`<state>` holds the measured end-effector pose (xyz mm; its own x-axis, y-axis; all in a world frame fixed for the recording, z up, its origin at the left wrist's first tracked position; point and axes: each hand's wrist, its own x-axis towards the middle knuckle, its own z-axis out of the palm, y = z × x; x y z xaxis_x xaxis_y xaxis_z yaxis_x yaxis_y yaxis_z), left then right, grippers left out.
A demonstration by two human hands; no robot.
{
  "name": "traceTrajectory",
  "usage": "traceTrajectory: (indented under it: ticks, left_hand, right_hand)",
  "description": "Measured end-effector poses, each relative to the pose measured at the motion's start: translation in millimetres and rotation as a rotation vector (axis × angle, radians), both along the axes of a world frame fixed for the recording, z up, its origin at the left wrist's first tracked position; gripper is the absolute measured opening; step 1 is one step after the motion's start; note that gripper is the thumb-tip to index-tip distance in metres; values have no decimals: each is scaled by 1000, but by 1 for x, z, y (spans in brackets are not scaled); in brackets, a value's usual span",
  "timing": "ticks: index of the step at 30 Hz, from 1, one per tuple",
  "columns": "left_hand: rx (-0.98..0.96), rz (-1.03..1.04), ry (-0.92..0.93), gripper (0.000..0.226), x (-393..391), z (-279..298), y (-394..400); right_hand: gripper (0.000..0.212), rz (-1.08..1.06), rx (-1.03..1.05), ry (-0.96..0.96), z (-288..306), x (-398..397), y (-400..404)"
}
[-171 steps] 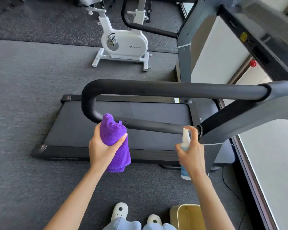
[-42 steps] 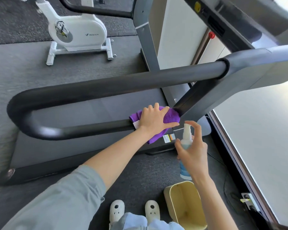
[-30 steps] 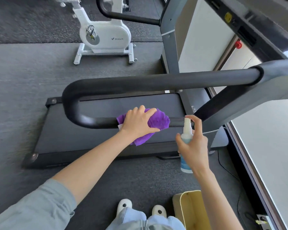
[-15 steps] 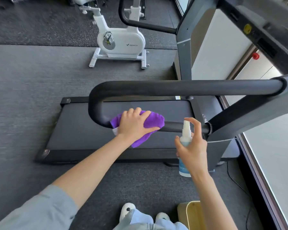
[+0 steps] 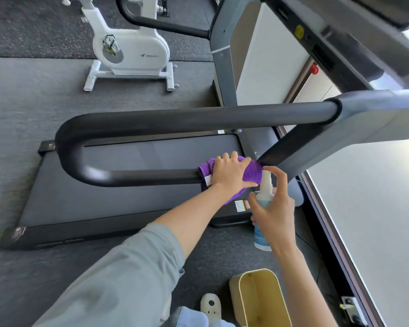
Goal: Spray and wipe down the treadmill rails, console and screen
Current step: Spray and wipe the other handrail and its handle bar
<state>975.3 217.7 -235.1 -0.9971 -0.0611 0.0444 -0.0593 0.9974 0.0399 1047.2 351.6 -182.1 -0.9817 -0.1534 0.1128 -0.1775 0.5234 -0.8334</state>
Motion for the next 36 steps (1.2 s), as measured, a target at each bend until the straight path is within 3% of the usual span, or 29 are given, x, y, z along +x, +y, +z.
traceTrajectory:
  ticks: [5,10,16,24,26,29,36]
  left_hand:
    - [62,-18,39,74,2,-4,-10]
    - [116,116,83,72,39,-2,-60]
    - [-5,179,292,66,101,4,-116]
    - [-3,343,446,60,156,17,-157]
    - [68,500,522,59,174,21,-156]
    - [351,748,671,59,198,25,-143]
    - [549,961,1060,71,224,24,-137]
  right_hand:
    - [54,-26,24,6,-4,-4,18]
    - [53,12,16,-56,-8,-3,15]
    - [56,109,-6,-71,-10,3,-7]
    - [59,161,-12,-58,-8,0,-15]
    - [61,182,-19,-63,-10,2,-17]
    - [60,224,-25,-65,-15,4,-24]
    - [63,308,15,-90,-21,8,-42]
